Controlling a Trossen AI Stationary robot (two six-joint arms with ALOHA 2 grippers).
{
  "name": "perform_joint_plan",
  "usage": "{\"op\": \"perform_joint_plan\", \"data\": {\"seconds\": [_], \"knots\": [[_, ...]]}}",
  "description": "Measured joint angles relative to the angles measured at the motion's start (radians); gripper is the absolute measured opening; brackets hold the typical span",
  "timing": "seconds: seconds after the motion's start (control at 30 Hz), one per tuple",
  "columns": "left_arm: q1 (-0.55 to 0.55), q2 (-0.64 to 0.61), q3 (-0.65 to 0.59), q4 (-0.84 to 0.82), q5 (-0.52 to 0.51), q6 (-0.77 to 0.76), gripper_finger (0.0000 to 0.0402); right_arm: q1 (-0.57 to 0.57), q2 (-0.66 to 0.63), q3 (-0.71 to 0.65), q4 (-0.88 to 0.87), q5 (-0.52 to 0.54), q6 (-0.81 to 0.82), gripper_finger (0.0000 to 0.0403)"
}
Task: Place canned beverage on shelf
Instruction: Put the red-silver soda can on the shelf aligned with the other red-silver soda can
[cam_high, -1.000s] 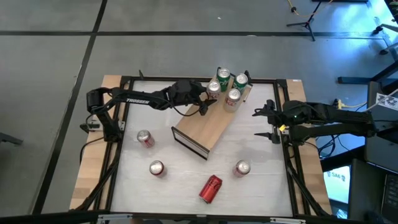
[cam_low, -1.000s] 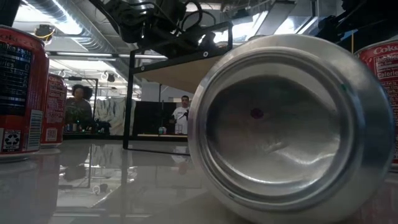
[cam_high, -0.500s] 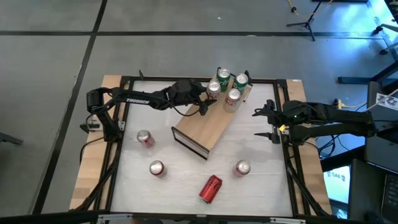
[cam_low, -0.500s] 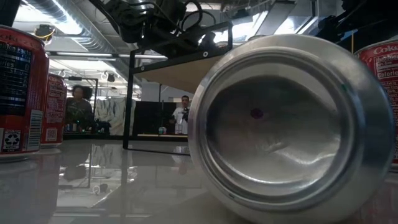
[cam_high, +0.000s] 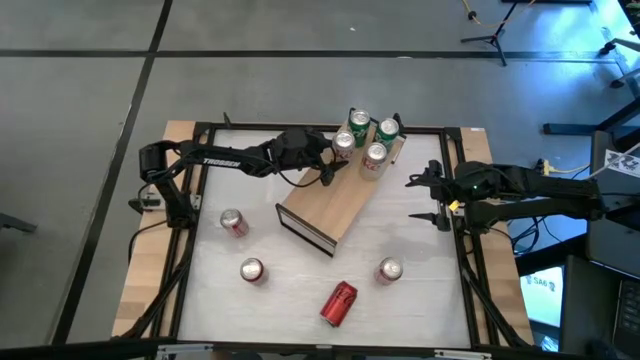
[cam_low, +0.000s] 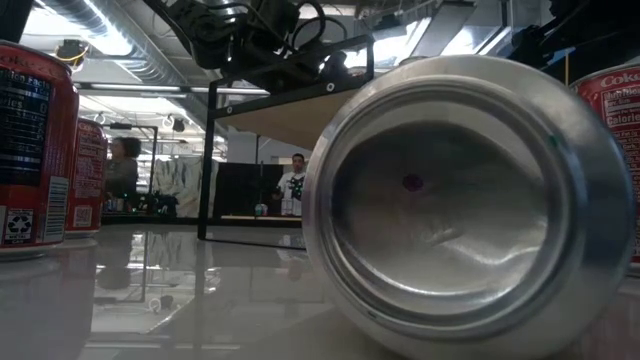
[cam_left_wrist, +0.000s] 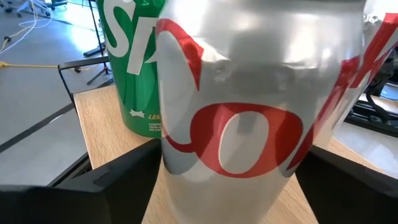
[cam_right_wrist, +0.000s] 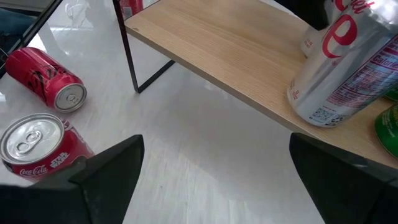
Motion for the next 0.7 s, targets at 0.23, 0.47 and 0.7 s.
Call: {"op": "perform_joint_plan", "data": {"seconds": [0.23, 0.47, 0.7], "knots": [[0.000, 0.000, 0.000, 0.000, 0.000, 0.000, 0.0382, 0.000, 0.000, 0.000, 0.000, 0.000, 0.000, 0.0397], [0.000, -0.005, -0.001, -0.004, 0.000, 0.000, 0.0384, 0.000, 0.000, 0.000, 0.003, 0.000, 0.000, 0.0397], [-0.003, -0.061, -0.002, -0.005, -0.008, 0.034, 0.0384, 0.000, 0.000, 0.011, 0.021, 0.000, 0.000, 0.0397]]}}
